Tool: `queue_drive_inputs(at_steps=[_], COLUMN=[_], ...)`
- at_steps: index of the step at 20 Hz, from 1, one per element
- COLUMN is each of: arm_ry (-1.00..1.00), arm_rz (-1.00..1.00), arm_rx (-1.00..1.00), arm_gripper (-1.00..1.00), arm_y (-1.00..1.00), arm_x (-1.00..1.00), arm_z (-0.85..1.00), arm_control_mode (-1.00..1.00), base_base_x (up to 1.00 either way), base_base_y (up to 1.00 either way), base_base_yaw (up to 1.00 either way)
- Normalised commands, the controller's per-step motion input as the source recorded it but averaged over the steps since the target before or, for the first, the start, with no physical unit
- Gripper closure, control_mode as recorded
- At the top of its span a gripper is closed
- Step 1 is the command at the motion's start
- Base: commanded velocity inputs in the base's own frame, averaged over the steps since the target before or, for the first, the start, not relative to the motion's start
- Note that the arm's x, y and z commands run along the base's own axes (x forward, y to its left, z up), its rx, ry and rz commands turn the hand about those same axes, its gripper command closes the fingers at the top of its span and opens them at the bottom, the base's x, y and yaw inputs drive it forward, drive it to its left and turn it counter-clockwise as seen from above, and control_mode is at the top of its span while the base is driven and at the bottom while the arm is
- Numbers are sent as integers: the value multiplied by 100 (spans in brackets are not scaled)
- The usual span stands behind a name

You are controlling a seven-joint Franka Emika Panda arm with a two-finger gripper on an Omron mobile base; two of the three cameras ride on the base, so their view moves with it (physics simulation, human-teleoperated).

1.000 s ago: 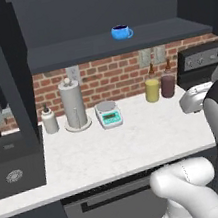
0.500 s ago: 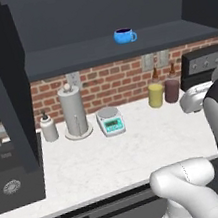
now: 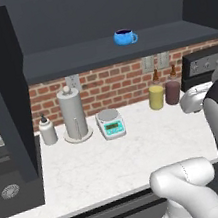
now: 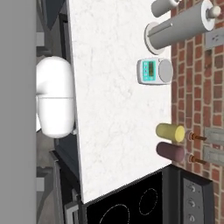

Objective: Gather all objects into one cabinet and sort the glasses and bowls to opposite sides.

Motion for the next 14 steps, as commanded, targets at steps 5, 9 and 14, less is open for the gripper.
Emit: queue_drive_inputs(at_steps=[5,9,14], arm_ry=[-5,-29,-31], arm_rz=[0,0,0], arm_rx=[0,1,3], arm_gripper=[-100,-100,-100], arm_y=[-18,-7,-1], arm_x=[2,-1,17], arm_z=[1,32,62], arm_control_mode=[-100,-100,-100], base_base_x=[0,0,0], base_base_y=[0,0,0], base_base_yaw=[0,0,0])
